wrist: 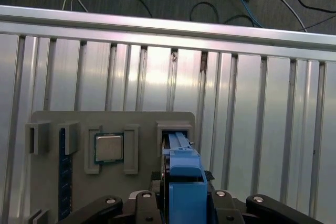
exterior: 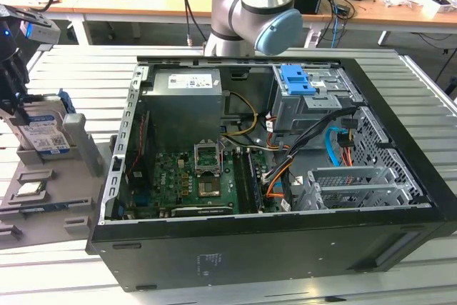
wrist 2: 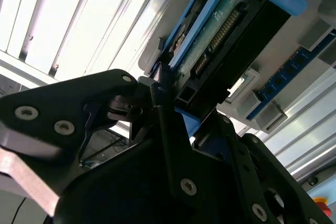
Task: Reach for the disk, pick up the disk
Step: 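Pick up the disk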
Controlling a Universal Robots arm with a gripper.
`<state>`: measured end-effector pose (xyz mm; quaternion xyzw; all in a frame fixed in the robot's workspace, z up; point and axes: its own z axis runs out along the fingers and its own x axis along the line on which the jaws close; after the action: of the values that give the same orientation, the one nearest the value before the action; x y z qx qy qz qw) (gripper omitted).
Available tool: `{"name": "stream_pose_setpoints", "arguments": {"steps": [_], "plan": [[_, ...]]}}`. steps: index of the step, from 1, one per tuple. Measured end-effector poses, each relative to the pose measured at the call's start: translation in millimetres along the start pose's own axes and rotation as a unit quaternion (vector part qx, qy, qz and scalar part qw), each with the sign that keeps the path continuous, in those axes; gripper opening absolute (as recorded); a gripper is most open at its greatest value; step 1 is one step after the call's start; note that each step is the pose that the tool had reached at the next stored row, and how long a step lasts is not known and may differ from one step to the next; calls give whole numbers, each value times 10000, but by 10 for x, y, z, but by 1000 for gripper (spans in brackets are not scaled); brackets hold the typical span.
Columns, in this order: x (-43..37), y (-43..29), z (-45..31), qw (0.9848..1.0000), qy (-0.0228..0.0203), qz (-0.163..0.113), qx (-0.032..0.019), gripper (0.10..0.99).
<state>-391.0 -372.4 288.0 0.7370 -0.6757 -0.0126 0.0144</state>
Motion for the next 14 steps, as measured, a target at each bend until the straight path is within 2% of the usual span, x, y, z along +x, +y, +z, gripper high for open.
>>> {"name": "stream_pose_setpoints", "arguments": {"steps": [9,14], "plan": [[0,0,-4,10000,0,0,2,369],[0,3,-77,10000,0,0,0,369]]}}
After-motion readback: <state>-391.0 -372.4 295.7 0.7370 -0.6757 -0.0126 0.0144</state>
